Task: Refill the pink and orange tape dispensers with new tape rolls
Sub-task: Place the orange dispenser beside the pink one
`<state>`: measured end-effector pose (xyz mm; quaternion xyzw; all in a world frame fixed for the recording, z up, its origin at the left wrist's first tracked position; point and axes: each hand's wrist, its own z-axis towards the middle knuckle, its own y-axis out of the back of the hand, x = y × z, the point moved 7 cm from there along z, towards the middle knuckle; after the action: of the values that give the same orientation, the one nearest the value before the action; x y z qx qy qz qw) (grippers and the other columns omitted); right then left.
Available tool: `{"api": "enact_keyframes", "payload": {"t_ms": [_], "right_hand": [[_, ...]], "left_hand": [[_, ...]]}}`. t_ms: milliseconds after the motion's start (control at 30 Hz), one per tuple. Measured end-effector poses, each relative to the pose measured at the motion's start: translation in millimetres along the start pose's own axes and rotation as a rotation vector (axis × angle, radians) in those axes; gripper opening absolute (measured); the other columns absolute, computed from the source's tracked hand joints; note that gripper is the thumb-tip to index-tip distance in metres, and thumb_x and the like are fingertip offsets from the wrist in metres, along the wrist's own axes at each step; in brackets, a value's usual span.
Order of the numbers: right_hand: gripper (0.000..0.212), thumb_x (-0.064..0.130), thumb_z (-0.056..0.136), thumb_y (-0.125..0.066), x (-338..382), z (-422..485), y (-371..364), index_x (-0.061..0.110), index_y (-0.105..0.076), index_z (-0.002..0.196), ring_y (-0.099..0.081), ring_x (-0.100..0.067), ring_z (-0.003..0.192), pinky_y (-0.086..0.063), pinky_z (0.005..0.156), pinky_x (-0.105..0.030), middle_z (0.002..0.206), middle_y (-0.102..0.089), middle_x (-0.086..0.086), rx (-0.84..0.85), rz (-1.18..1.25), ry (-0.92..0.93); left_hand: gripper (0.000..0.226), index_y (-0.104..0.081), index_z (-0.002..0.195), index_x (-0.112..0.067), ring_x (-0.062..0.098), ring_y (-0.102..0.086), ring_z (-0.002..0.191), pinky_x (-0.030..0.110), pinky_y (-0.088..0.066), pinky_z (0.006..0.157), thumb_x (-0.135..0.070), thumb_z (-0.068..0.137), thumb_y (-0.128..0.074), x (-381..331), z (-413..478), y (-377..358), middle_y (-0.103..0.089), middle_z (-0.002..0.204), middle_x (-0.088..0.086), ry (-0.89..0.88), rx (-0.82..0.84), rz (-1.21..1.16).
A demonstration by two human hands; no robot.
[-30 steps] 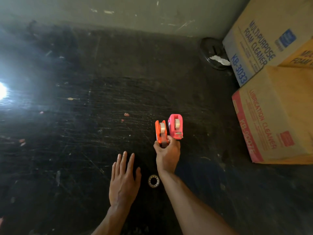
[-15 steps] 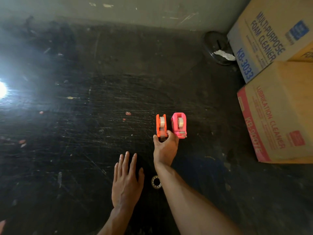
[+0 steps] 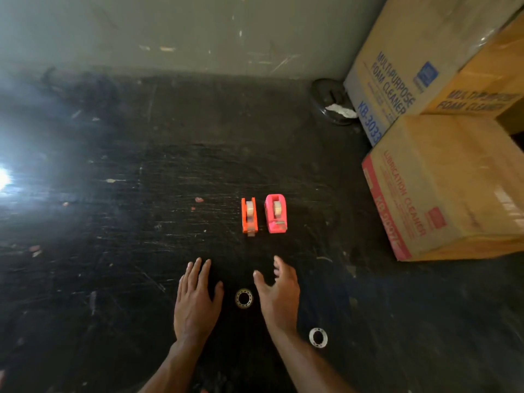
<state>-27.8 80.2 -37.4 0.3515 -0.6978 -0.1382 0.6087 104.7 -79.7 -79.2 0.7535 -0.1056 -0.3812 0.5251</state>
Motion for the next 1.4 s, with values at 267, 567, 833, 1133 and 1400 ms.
{"api": "enact_keyframes", "payload": {"t_ms": [267,567,833,1133,1400], "right_hand": [[0.066,0.042,0.085,-0.081,-75,-57,61,0.026,-0.054,0.143,-0.05,-0.007,0.13,-0.047,0.109,-0.027,0.139,-0.053,0.007,0.086,-0.136,0.031],[0.077,0.044,0.08,-0.084,-143,-88,112,0.02,-0.053,0.146,-0.043,-0.014,0.135,-0.046,0.108,-0.032,0.142,-0.051,0.003,0.087,-0.233,0.017],[0.072,0.045,0.084,-0.08,-149,-70,111,0.022,-0.052,0.147,-0.047,-0.012,0.133,-0.047,0.103,-0.027,0.14,-0.053,0.004,0.176,-0.275,0.069],[0.045,0.036,0.09,-0.077,-130,-43,91,0.024,-0.065,0.132,-0.055,-0.009,0.118,-0.043,0.094,-0.02,0.121,-0.058,0.009,0.251,-0.264,0.109],[0.042,0.034,0.089,-0.078,-87,4,58,0.023,-0.068,0.128,-0.057,-0.009,0.116,-0.045,0.092,-0.02,0.121,-0.062,0.007,0.197,-0.242,0.111]], "left_hand": [[0.067,-0.036,0.155,-0.029,0.017,-0.038,0.146,0.044,-0.043,0.115,-0.039,0.096,-0.064,-37,-70,14,-0.044,0.157,-0.002,0.107,-0.018,-0.273],[0.087,-0.022,0.16,-0.032,0.014,-0.029,0.15,0.038,-0.041,0.115,-0.053,0.089,-0.068,-54,-165,-27,-0.03,0.162,-0.006,0.132,0.184,-0.248],[0.089,-0.027,0.159,-0.02,0.021,-0.038,0.145,0.041,-0.044,0.114,-0.046,0.088,-0.073,-53,-129,-17,-0.037,0.159,0.003,0.158,0.11,-0.175],[0.077,-0.036,0.156,-0.021,0.021,-0.05,0.132,0.034,-0.046,0.108,-0.04,0.091,-0.072,-62,-57,-7,-0.048,0.148,0.005,0.091,0.069,-0.023],[0.055,-0.055,0.142,-0.023,0.015,-0.055,0.12,0.026,-0.046,0.101,-0.036,0.092,-0.072,-71,-15,-5,-0.057,0.135,0.0,0.051,0.019,-0.075]]}}
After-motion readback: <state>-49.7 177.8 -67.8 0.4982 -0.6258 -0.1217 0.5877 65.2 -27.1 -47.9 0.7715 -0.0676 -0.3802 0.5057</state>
